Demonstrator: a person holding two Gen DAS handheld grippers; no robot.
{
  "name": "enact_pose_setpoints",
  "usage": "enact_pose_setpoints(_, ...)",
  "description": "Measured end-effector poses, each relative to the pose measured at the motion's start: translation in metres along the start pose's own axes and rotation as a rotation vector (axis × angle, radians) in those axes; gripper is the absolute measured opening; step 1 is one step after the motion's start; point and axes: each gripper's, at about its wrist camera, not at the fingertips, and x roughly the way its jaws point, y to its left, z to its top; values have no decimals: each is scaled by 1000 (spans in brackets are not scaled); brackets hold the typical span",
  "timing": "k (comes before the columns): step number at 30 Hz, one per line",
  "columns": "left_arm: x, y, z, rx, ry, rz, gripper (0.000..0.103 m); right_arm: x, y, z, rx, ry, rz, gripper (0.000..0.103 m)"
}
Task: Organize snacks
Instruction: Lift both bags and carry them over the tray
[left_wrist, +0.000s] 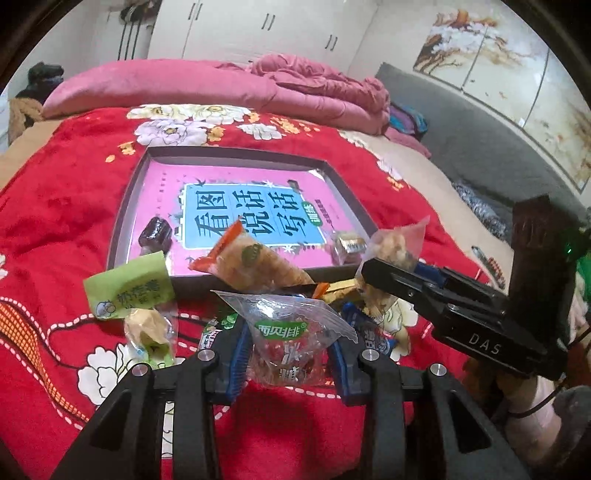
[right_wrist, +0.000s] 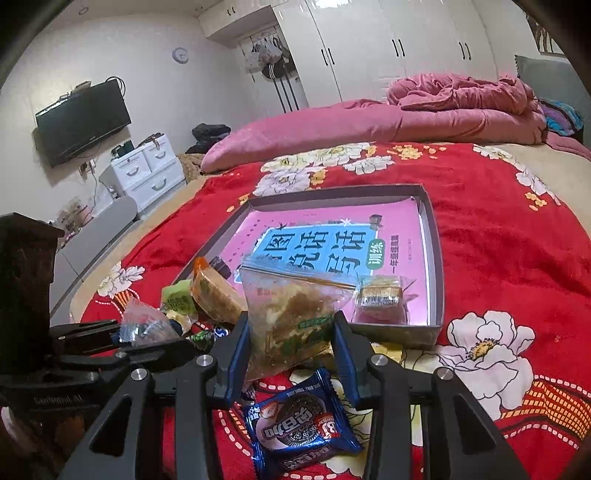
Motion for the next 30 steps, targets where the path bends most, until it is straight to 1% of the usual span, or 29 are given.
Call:
enact_pose_setpoints(5,-12,11,4,-44,-28,-3,39,-5,2,3,1,-20,4,42)
enact_pose_setpoints(8,-20,17,7,-55,-61,24,39,-8,4,6,2,-40,6,42)
enact_pose_setpoints(13,-28,29,11,-91,-90,56,39,-7,2,10,21,-51,-6,42)
enact_pose_setpoints(20,-33,31,18,-78,-129,103,39,-9,-3,16,37,-76,-37,42)
enact_pose_setpoints(28,-37,40,25,-108,-164,118,39,-9,-7,20,46,-98,-63,42)
enact_pose_setpoints(30,-36,43,27,-116,-175,133,39,-10,-7,22,49,-103,-65,42)
